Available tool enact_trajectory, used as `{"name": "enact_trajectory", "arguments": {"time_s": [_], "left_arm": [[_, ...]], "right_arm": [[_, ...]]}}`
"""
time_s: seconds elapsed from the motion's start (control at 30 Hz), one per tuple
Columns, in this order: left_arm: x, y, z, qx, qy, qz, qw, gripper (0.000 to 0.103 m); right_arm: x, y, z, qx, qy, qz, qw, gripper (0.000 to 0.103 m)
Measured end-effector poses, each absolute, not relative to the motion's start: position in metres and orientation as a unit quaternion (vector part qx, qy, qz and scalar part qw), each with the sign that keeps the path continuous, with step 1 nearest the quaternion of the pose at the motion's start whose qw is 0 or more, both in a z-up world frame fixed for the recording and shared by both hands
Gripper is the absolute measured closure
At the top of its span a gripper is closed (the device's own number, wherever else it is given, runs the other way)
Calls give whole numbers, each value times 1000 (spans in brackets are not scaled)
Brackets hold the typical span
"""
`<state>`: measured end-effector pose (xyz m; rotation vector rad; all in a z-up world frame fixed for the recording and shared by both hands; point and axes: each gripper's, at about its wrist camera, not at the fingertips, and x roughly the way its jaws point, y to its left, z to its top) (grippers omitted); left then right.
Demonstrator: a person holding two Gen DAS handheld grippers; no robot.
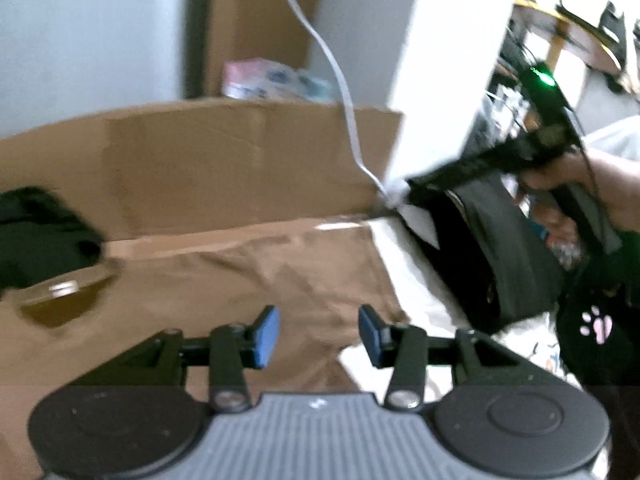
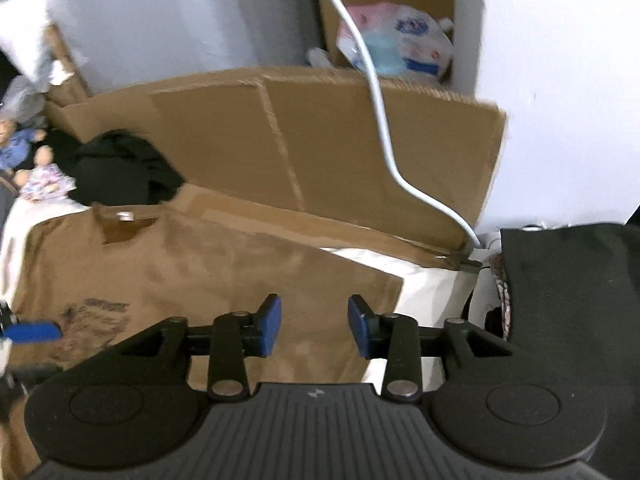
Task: Fold clothes
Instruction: 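Open both grippers and lift them away over the T-shirt front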
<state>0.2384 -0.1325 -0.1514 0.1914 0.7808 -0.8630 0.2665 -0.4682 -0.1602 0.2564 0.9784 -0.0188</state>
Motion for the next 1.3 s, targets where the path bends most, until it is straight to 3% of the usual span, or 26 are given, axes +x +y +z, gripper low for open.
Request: {"name": "enact_trajectory", "arguments": {"time_s": [0.13, 0.27, 0.53, 0.77, 1.3], "left_arm": [[221, -74, -104, 89, 366, -358, 855, 46], [193, -22, -68, 101, 345, -330, 873, 29], [186, 43, -57, 56, 333, -284, 898, 29], [193, 76, -70, 17, 336, -270, 902, 29], [223, 191, -93, -6, 350, -177, 920, 28]], "right_arm": [[254, -454, -119, 141, 454, -1, 880, 48], [240, -440, -83, 181, 414, 30, 891, 33], [206, -416, -46, 203, 404, 61, 890, 23], [208, -399, -10, 132, 406, 47, 903, 17], [267, -322, -41, 89, 413, 62, 904, 16]]}}
